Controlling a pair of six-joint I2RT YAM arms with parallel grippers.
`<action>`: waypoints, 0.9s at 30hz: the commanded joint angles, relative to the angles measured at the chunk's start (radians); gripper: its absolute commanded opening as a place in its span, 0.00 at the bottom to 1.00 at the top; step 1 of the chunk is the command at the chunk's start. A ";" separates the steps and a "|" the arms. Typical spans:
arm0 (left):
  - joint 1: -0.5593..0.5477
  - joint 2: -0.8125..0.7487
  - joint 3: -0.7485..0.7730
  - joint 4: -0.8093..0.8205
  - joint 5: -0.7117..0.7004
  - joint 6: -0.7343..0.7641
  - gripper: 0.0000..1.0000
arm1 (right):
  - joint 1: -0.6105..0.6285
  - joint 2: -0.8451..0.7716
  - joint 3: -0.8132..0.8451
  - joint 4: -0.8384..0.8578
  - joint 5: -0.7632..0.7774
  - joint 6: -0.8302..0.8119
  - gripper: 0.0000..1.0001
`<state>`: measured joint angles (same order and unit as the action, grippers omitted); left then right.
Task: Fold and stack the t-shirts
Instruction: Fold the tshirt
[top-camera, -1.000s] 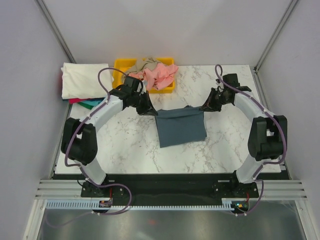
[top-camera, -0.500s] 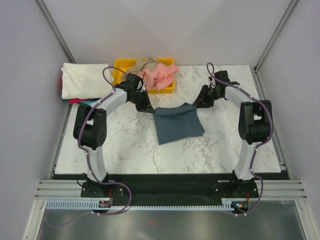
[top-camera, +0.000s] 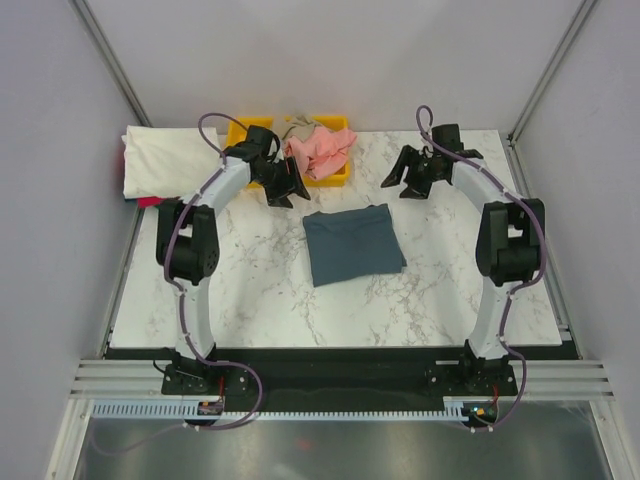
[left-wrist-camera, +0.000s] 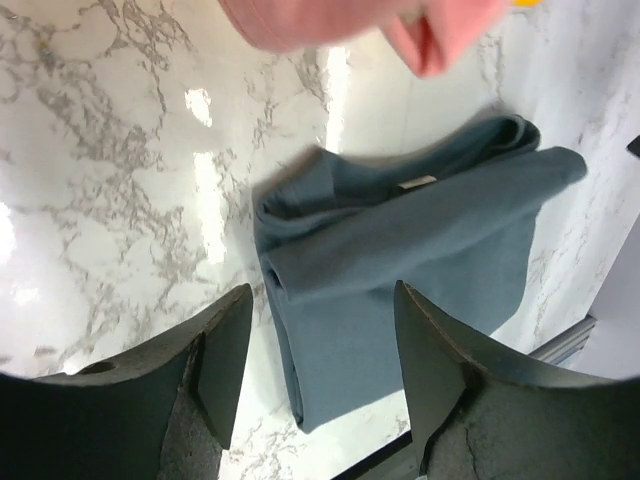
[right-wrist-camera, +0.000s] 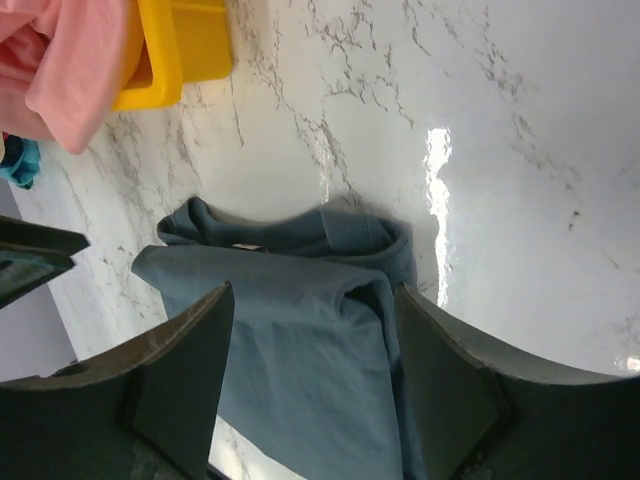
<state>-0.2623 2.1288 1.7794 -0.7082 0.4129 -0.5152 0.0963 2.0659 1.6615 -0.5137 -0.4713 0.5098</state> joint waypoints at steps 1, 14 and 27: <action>-0.006 -0.197 -0.047 -0.025 -0.083 0.067 0.66 | 0.020 -0.164 -0.121 0.007 0.079 -0.059 0.72; -0.005 -0.585 -0.498 0.061 -0.085 0.158 0.66 | 0.250 -0.072 -0.229 0.302 -0.194 -0.001 0.50; -0.006 -0.762 -0.820 0.328 -0.052 0.035 0.71 | 0.146 0.382 -0.056 0.319 -0.612 -0.118 0.59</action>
<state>-0.2661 1.4071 1.0058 -0.5667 0.3428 -0.4236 0.2150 2.3680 1.5970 -0.1589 -1.0695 0.5335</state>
